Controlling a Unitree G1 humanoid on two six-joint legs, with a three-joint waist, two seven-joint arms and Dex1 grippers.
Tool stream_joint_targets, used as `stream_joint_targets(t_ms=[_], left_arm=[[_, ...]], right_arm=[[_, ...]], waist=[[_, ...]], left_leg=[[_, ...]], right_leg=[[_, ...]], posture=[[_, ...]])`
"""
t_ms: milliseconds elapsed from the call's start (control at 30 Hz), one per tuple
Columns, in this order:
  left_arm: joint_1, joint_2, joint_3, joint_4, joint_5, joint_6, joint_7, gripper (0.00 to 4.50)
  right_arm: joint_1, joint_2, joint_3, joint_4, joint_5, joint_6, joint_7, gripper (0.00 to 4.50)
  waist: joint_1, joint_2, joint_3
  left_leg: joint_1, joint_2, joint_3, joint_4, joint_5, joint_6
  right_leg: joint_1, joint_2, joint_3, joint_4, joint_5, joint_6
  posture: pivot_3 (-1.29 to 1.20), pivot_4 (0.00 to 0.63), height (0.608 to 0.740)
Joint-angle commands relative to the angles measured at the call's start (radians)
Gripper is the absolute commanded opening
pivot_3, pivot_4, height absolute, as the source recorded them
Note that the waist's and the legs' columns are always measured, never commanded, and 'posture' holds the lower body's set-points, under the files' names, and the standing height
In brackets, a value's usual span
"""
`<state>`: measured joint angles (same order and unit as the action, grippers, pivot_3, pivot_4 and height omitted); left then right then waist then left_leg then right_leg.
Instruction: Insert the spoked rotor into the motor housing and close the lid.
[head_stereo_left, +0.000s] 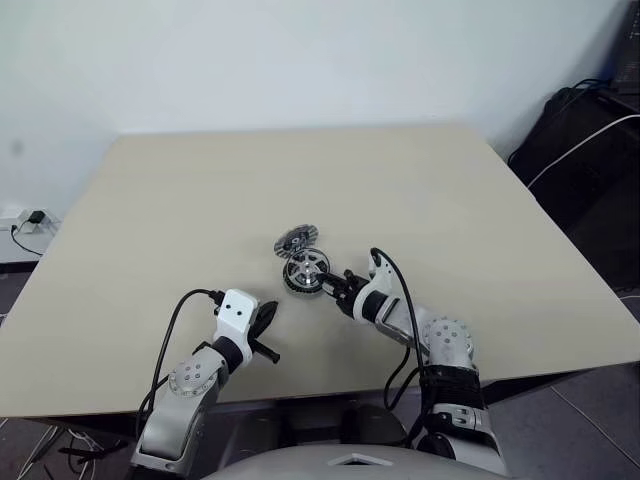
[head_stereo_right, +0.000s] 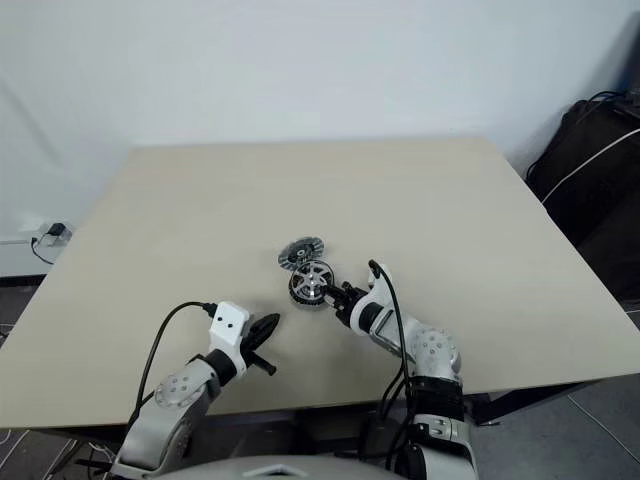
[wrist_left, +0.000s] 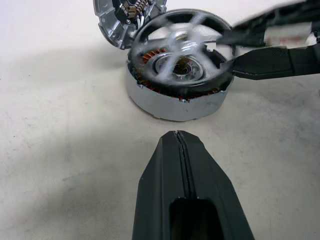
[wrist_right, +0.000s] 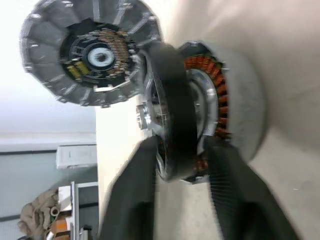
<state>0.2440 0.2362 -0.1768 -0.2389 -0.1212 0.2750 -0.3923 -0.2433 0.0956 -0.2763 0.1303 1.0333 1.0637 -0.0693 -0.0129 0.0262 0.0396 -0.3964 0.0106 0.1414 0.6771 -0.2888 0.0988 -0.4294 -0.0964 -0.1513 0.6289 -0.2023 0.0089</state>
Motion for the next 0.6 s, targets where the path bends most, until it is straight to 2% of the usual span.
stream_joint_targets(t_ms=[33,67,367,500,600], left_arm=[[-0.008,-0.010,-0.008,-0.046,-0.001,-0.012,0.006,0.00],[-0.007,-0.011,-0.009,-0.046,-0.001,-0.012,0.006,0.00],[-0.008,-0.014,-0.015,-0.035,-0.002,-0.018,0.002,0.00],[-0.016,-0.015,-0.018,-0.025,-0.003,-0.020,-0.004,0.00],[-0.026,-0.015,-0.021,-0.020,-0.004,-0.019,-0.008,0.00]], right_arm=[[0.028,0.052,0.019,-0.031,0.001,0.019,-0.028,2.76],[0.030,0.050,0.017,-0.041,0.006,0.026,-0.033,3.04],[0.036,-0.004,-0.009,-0.190,0.018,0.009,-0.064,3.04],[0.032,-0.042,0.004,-0.240,-0.038,-0.018,-0.081,3.04],[0.032,-0.111,0.110,-0.294,-0.161,-0.061,-0.033,2.39]], waist=[[0.000,0.000,-0.001],[0.001,0.001,-0.002],[0.001,0.002,-0.002],[0.001,0.002,-0.002],[0.001,0.002,-0.002]], left_leg=[[0.000,0.000,0.000,0.000,0.000,0.000],[0.000,0.000,0.000,0.000,0.000,0.000],[0.000,0.000,0.000,0.000,0.000,0.000],[0.000,0.000,0.000,0.000,0.000,0.000],[-0.001,0.000,0.000,0.000,0.000,0.000]], right_leg=[[0.000,0.000,0.000,0.000,0.000,0.000],[0.000,0.000,0.000,0.000,0.000,0.000],[0.000,0.000,0.000,-0.001,0.000,-0.001],[0.000,0.000,0.000,-0.001,-0.001,-0.001],[0.000,0.000,0.000,-0.001,-0.001,-0.001]], posture=[[0.00,0.000,0.740],[0.00,0.000,0.740],[0.00,0.000,0.740],[0.00,0.000,0.740],[0.00,0.000,0.740]])
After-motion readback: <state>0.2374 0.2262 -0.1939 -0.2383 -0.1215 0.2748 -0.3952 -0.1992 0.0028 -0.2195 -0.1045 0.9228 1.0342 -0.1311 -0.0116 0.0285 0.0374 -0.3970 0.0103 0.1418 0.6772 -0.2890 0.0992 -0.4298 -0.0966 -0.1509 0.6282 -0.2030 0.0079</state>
